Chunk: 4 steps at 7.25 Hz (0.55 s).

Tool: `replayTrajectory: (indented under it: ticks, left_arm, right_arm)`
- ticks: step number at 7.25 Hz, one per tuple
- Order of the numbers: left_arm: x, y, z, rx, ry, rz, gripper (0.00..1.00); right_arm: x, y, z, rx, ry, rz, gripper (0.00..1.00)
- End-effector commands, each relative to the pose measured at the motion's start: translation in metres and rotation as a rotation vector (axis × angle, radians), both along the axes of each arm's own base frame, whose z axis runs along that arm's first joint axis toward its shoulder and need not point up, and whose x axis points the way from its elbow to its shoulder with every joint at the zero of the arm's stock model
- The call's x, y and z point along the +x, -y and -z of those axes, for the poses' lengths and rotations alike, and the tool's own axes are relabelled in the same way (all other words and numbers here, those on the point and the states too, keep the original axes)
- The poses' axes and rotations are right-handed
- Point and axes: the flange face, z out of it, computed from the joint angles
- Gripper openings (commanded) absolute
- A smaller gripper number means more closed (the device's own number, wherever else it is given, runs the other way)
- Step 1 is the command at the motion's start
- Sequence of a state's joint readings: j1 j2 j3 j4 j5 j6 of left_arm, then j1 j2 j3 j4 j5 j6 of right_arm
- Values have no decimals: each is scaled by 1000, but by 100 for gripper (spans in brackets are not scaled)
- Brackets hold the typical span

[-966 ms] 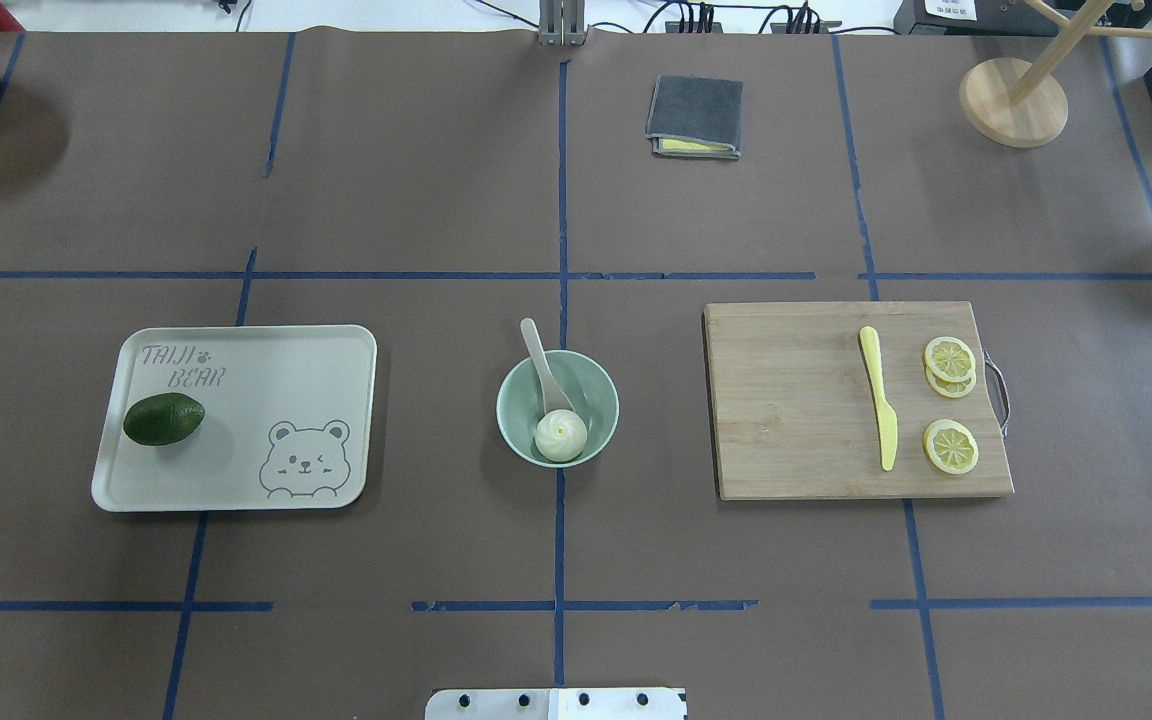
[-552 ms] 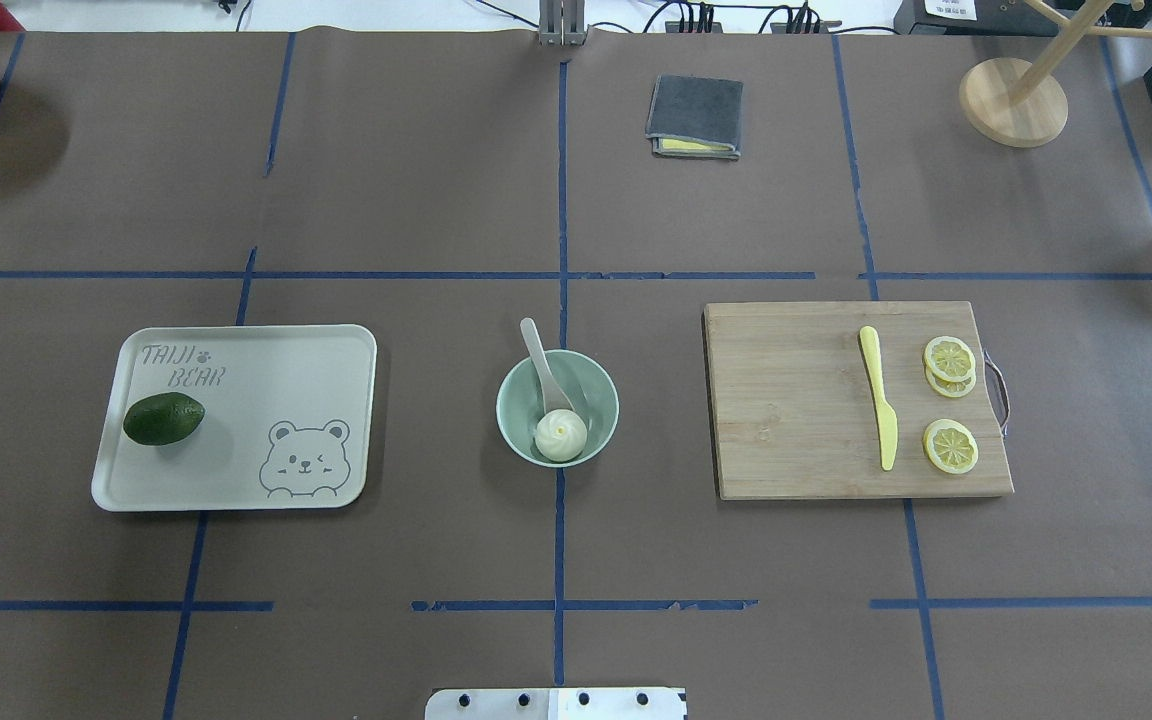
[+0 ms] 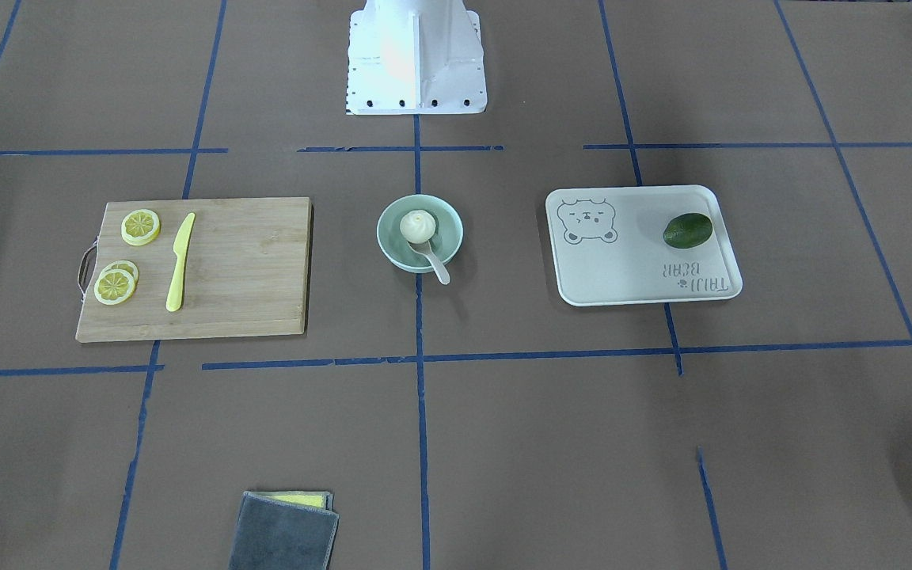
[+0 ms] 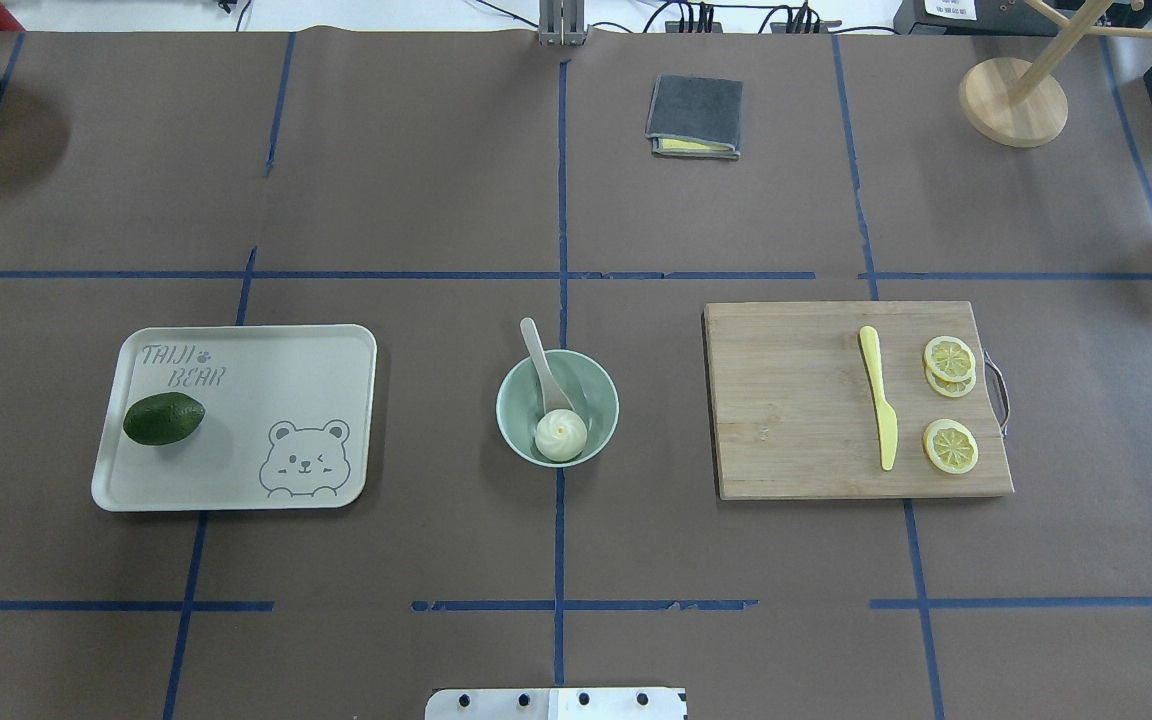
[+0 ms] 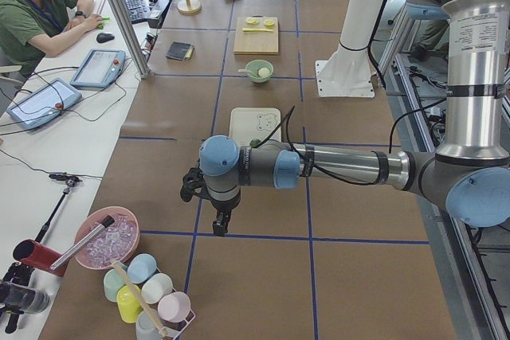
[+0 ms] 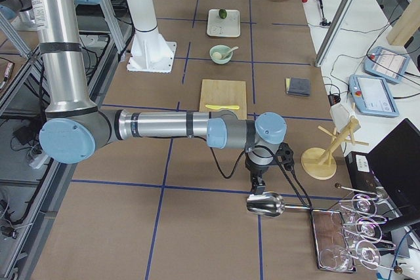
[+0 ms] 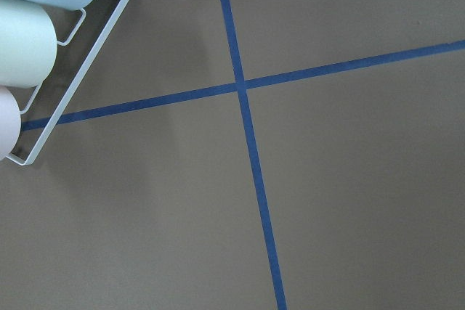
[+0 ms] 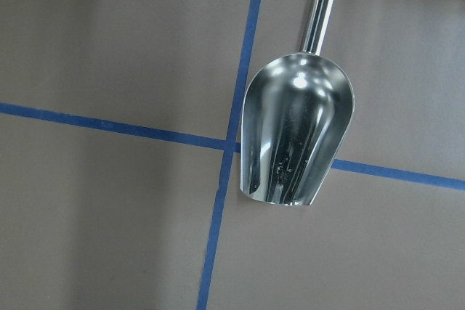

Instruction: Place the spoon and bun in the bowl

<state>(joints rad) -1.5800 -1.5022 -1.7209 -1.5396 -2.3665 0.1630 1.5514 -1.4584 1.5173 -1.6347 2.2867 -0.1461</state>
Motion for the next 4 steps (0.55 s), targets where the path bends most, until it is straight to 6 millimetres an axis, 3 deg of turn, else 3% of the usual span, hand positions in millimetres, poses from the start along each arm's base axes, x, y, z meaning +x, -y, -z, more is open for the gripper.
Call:
replayTrajectory:
  ticks: [1, 4]
  left_arm:
    - [0, 2, 2, 5, 0, 0, 100]
    - [0, 5, 5, 12, 0, 0, 100]
  right_arm:
    - [-1, -1, -2, 1, 4, 1, 100]
    - [-2, -1, -2, -1, 5, 3, 100]
